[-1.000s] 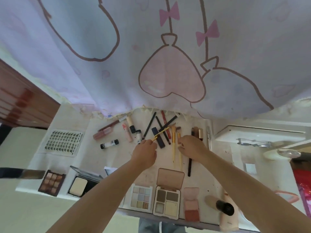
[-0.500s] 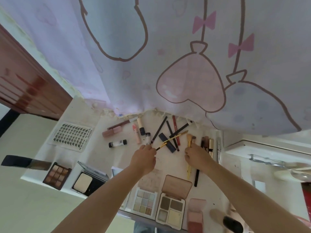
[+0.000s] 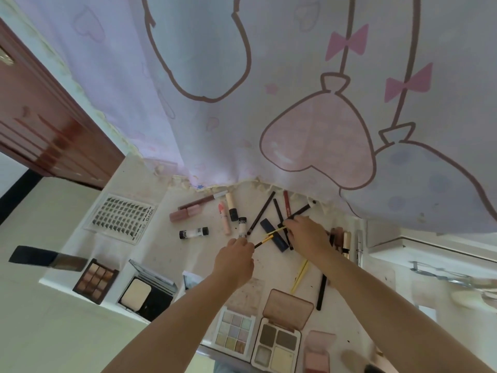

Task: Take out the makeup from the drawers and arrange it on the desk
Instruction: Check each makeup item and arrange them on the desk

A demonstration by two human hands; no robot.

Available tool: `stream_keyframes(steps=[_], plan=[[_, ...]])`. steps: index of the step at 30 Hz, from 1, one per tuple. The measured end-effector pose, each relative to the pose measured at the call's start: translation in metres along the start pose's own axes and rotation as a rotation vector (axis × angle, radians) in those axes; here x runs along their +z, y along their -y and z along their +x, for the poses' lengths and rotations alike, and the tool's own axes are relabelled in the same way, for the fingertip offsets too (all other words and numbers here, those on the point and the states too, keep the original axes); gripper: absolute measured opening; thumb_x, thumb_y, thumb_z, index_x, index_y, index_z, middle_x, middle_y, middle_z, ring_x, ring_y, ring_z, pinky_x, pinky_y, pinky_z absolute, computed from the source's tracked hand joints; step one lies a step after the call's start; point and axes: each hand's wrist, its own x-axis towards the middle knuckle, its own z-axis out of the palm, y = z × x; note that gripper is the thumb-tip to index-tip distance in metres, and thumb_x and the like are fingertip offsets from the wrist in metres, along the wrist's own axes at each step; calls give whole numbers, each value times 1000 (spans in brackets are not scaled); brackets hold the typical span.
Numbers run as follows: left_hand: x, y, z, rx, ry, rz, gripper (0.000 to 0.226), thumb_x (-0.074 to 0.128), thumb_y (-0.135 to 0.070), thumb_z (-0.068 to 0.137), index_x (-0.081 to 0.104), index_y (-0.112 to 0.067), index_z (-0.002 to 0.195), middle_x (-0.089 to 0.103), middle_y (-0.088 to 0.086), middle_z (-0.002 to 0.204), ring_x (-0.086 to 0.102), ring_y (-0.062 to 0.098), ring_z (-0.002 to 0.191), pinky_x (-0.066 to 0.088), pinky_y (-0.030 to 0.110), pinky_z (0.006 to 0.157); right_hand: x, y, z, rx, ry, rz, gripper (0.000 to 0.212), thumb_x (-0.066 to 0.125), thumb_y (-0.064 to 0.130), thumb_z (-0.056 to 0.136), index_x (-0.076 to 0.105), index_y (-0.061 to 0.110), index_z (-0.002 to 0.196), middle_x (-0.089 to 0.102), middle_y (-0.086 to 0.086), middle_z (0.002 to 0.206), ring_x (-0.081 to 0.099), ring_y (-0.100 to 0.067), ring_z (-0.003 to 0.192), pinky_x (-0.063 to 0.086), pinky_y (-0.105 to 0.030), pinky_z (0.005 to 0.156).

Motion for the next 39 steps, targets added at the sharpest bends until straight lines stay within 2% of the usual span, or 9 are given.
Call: stream_keyframes(steps=[8, 11, 13, 16, 22, 25, 29, 32, 39], plan=[[4, 4, 3, -106, 17, 5, 29, 42, -22, 93, 49, -13, 120, 53, 6, 112, 52, 20, 99, 44, 27, 77, 5, 7, 13, -137, 43, -187, 19, 41, 8, 91, 56, 11, 102, 31, 1, 85, 49, -21, 92, 11, -23, 46], [5, 0, 10, -121, 19, 40, 28, 43, -24, 94, 47, -12, 119, 53, 6, 115, 54, 20, 98, 45, 27, 75, 3, 3, 9, -126, -21, -137, 12, 49, 8, 88, 59, 6, 93, 40, -3, 82, 52, -24, 84, 36, -23, 53], [6, -2, 15, -113, 37, 92, 27, 42, -19, 94, 47, -10, 119, 53, 7, 117, 55, 21, 100, 46, 29, 76, -2, -1, 1, -181, -90, -68, 5, 68, 0, 73, 64, 1, 73, 52, -9, 68, 55, -26, 60, 48, -31, 47], [5, -3, 19, -107, 54, 149, 26, 39, -10, 94, 49, -7, 118, 53, 9, 116, 55, 23, 100, 46, 29, 75, -9, -7, -19, -243, -132, -165, 25, 84, -2, 42, 65, 6, 55, 50, -5, 50, 49, -19, 40, 39, -22, 35], [6, -24, 17, -1, 54, 104, 24, 32, -22, 97, 52, -8, 104, 57, 8, 107, 58, 24, 93, 41, 29, 65, 12, -15, -52, -250, -40, -281, 32, 87, 12, 26, 68, 15, 52, 57, 4, 50, 56, -10, 46, 39, -15, 38], [2, -43, 27, 38, 158, 41, 31, 31, -25, 97, 54, -5, 103, 58, 10, 105, 58, 26, 94, 41, 29, 66, 16, -19, -60, -196, -16, -164, 29, 84, 8, 39, 73, 10, 65, 62, -3, 55, 61, -16, 50, 47, -21, 40], [3, -64, 38, 56, 271, -51, 35, 33, -28, 96, 56, -2, 100, 61, 13, 102, 59, 27, 96, 42, 30, 67, 11, -32, -62, 0, 36, -47, 23, 51, 13, 86, 66, 4, 100, 63, -12, 99, 60, -24, 90, 49, -29, 75], [8, -66, 39, 55, 322, -35, 34, 33, -30, 96, 56, -5, 92, 60, 9, 89, 58, 25, 92, 42, 29, 66, 6, -44, -56, 67, -2, 17, 28, 42, 16, 92, 62, 6, 108, 59, -8, 110, 53, -21, 101, 48, -31, 83], [8, -34, 25, 64, 319, -32, 36, 32, -27, 97, 56, -3, 108, 58, 13, 112, 55, 26, 103, 45, 32, 80, -5, -44, -10, 55, 6, -155, 27, 44, 4, 87, 57, 9, 110, 54, -8, 110, 46, -22, 105, 41, -29, 84]])
